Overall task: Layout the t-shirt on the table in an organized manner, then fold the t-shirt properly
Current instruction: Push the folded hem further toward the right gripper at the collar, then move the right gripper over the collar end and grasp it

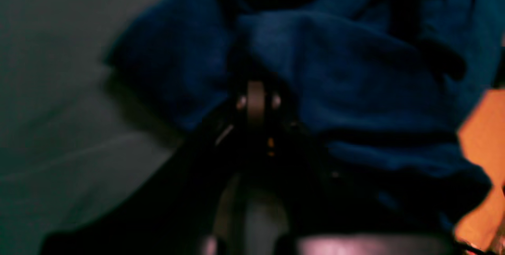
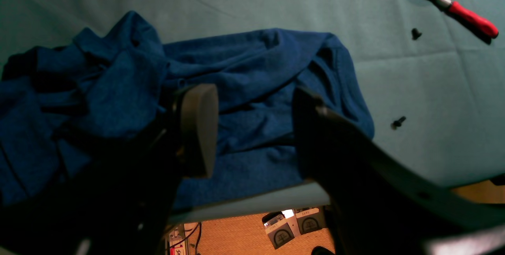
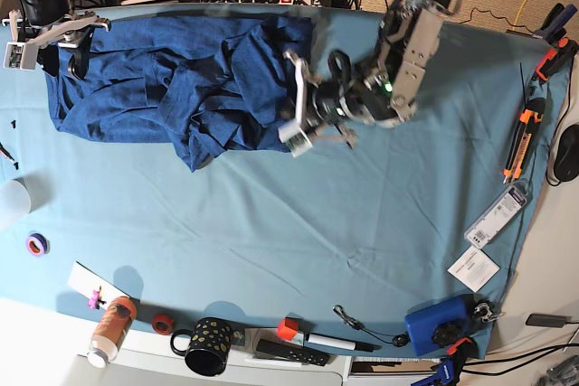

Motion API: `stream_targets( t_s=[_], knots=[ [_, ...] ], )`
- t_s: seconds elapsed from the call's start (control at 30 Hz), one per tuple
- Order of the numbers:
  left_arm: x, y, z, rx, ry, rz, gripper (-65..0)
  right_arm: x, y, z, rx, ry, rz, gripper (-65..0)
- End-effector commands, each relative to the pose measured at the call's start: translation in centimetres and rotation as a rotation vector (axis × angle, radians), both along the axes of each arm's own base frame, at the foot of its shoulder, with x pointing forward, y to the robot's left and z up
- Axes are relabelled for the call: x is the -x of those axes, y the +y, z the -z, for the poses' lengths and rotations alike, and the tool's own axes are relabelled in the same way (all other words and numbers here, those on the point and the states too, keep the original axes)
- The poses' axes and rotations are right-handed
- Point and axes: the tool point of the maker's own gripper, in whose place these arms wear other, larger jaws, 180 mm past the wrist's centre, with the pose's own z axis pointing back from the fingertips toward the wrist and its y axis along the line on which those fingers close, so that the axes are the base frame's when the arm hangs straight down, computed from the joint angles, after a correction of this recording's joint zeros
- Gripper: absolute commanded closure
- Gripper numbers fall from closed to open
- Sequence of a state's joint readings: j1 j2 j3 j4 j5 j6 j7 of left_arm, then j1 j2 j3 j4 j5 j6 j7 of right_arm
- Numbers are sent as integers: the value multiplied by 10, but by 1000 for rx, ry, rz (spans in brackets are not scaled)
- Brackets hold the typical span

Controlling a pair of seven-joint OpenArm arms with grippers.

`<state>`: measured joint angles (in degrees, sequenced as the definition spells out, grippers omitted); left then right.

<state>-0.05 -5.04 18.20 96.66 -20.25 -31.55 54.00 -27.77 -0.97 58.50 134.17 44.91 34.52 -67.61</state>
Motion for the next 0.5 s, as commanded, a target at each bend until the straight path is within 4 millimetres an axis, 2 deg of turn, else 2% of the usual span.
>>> stream_targets(
  t_s=[0.0, 0.13, 0.47],
  knots=[
    [-1, -12, -14, 57, -22, 15, 0, -4, 0, -10, 19, -40, -13, -299],
    [22, -31, -11, 69, 2, 81, 0, -4, 0, -11, 19, -40, -12, -299],
    [95, -97, -19, 80, 0, 352, 0, -4, 0, -10, 19, -40, -12, -299]
  ],
)
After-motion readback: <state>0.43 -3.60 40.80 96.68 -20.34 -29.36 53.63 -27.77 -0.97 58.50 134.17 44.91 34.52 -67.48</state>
